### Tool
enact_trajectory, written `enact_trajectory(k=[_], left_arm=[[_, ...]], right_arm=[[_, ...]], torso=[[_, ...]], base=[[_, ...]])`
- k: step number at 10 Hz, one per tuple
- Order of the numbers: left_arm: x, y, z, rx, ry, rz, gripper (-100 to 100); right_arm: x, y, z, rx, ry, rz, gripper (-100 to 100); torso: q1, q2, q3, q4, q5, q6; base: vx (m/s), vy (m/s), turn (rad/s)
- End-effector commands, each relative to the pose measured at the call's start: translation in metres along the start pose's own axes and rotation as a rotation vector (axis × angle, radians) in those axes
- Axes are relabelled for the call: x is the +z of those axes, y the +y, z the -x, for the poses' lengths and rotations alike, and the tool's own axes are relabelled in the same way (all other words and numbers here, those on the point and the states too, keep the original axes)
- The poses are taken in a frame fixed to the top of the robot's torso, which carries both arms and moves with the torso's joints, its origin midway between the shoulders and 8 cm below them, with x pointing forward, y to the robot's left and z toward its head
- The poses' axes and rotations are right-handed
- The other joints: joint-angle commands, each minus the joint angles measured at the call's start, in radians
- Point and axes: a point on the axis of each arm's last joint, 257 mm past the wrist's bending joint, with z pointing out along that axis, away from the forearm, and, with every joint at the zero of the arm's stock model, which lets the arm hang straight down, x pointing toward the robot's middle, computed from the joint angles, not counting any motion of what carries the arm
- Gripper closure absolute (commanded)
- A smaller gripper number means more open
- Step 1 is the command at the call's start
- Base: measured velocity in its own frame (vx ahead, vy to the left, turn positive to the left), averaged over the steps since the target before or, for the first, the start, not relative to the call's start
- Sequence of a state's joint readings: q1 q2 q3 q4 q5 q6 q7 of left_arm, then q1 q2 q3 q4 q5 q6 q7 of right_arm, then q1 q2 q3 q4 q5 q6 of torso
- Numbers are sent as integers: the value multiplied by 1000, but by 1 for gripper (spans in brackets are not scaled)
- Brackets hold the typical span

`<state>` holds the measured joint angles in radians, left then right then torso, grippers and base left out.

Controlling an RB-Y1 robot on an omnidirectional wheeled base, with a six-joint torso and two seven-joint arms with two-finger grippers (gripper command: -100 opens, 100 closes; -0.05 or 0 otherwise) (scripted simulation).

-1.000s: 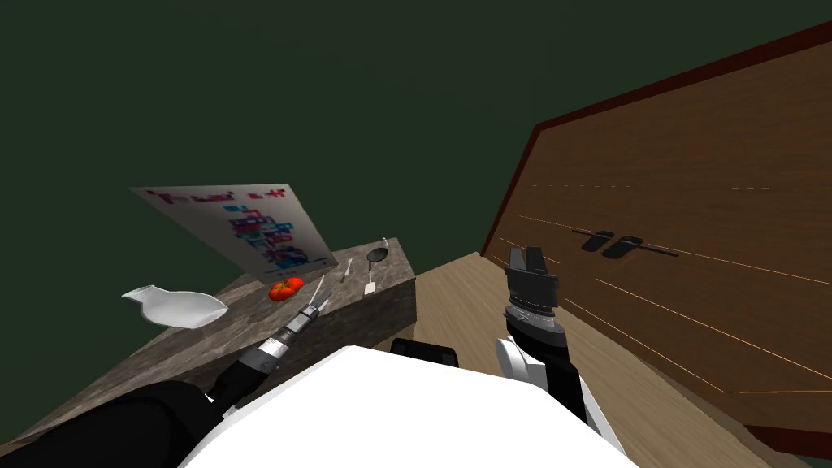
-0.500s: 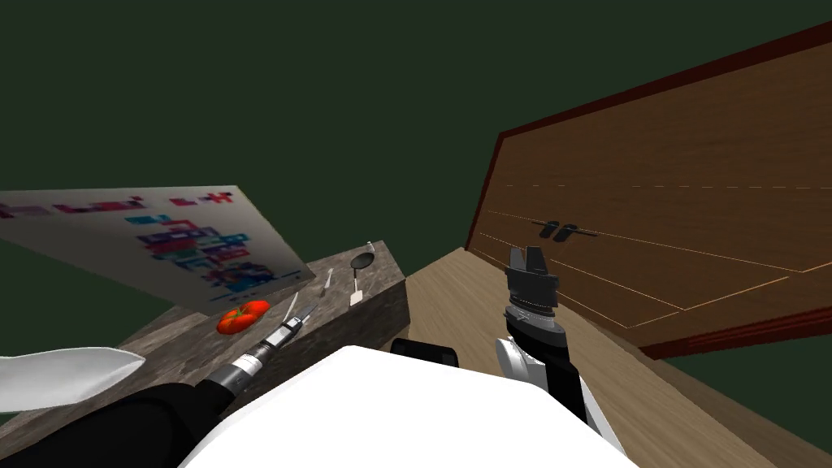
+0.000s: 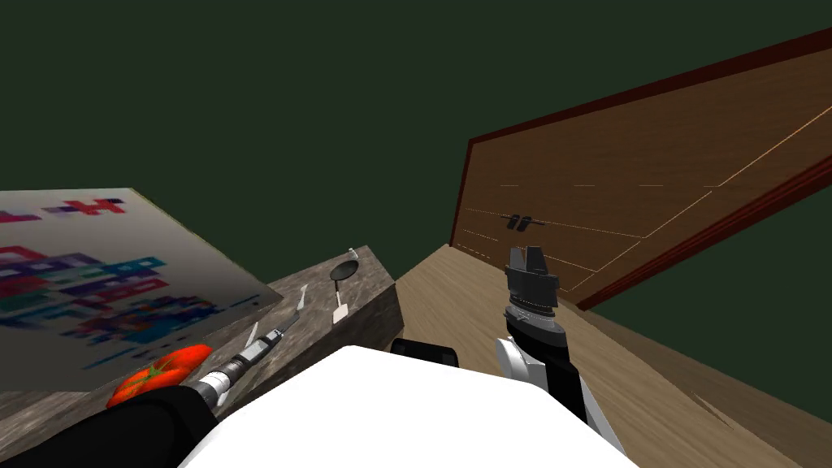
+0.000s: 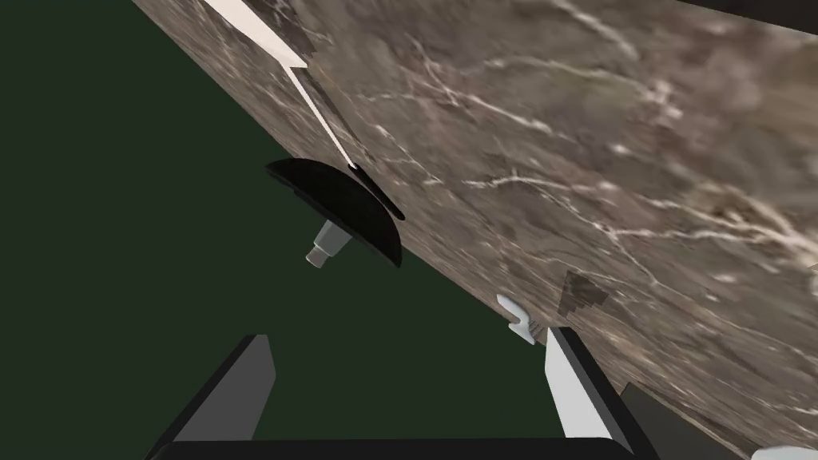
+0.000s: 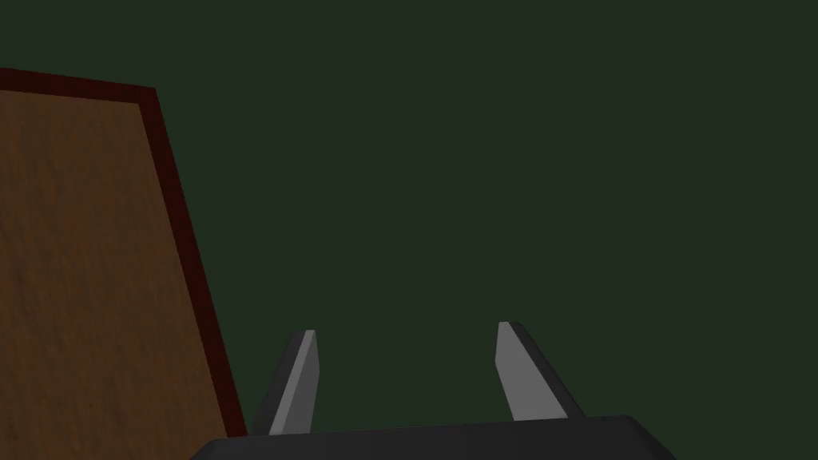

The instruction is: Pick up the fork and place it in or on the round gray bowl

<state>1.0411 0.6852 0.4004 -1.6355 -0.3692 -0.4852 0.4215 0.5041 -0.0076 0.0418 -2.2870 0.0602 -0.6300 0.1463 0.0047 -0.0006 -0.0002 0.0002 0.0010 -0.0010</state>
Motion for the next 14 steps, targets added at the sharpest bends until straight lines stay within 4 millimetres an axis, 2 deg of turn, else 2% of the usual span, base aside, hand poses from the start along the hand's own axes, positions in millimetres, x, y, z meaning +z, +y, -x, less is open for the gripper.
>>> enact_trajectory(k=[1,2,3,7,9,12,14], left_arm=[[-12,30,9,15,1,78,-100],[-21,51,16,28,0,142,-100],[-21,51,16,28,0,142,-100],[-58,124,40,78,-12,369,-100],[-58,125,40,78,-13,370,-100],[-83,163,52,107,-25,500,-100],[-96,180,56,120,-29,561,-100]], right_arm=[[0,0,0,0,0,0,0],[0,0,0,0,0,0,0],[0,0,0,0,0,0,0],[0,0,0,0,0,0,0],[0,0,0,0,0,0,0],[0,0,0,0,0,0,0],[0,0,0,0,0,0,0]], torso=[[0,0,0,0,0,0],[0,0,0,0,0,1],[1,0,0,0,0,1],[3,-1,0,0,1,1],[2,0,0,0,1,-1],[0,-1,-1,0,0,0],[2,0,0,0,1,0]], base=[[3,34,-330],[-2,54,-487],[0,58,-190],[0,72,-399],[-7,40,-23],[-7,44,-292],[-21,72,-232]])
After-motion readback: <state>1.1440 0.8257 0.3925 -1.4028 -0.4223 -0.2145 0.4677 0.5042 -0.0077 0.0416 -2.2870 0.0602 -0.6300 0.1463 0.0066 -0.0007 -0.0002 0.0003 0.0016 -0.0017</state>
